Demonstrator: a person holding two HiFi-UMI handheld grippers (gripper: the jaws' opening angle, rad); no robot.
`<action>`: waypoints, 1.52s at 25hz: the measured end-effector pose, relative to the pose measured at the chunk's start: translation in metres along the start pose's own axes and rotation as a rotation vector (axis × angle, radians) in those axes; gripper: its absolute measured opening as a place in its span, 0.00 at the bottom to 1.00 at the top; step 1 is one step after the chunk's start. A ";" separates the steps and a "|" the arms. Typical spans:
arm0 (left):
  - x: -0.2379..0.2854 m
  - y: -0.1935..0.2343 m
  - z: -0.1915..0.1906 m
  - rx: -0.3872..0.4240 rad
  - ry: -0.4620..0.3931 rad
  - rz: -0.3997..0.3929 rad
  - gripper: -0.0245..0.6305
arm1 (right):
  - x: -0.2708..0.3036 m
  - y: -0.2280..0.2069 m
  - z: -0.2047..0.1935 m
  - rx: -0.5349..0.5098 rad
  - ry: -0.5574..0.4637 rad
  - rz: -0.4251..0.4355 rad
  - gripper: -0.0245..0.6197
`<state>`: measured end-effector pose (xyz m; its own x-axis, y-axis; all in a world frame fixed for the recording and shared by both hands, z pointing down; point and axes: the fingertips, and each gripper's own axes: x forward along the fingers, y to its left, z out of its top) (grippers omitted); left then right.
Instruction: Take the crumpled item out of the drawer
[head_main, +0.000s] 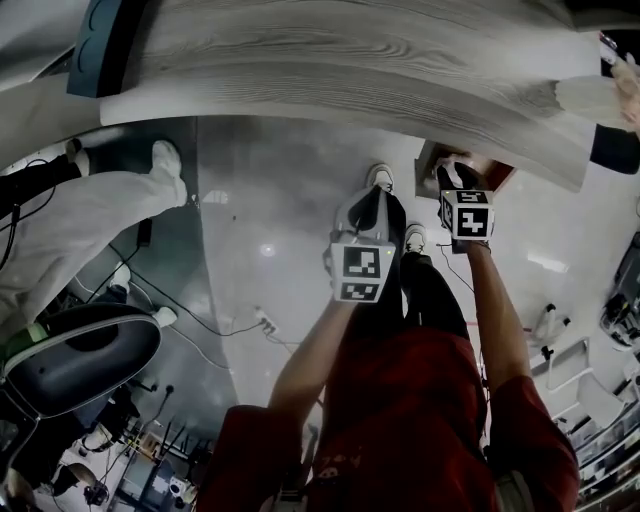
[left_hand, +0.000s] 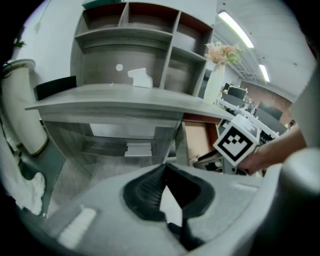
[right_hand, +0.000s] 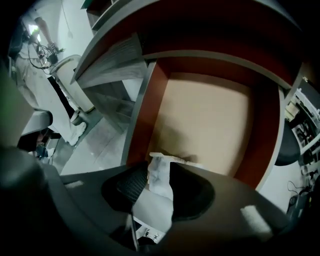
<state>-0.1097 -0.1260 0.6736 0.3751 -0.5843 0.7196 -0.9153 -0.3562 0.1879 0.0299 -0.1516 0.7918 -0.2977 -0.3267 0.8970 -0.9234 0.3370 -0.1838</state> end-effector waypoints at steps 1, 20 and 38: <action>0.000 0.001 -0.001 -0.001 0.003 0.000 0.03 | 0.003 -0.001 -0.001 -0.003 0.010 -0.003 0.24; -0.002 0.008 -0.007 -0.006 0.014 0.012 0.03 | 0.011 -0.013 -0.011 -0.046 0.065 -0.091 0.08; -0.039 -0.034 0.020 0.059 -0.038 0.038 0.03 | -0.062 -0.006 0.003 -0.059 -0.071 -0.030 0.08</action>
<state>-0.0901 -0.1056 0.6252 0.3462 -0.6249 0.6997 -0.9193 -0.3749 0.1201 0.0529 -0.1360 0.7360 -0.2889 -0.3985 0.8705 -0.9169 0.3766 -0.1319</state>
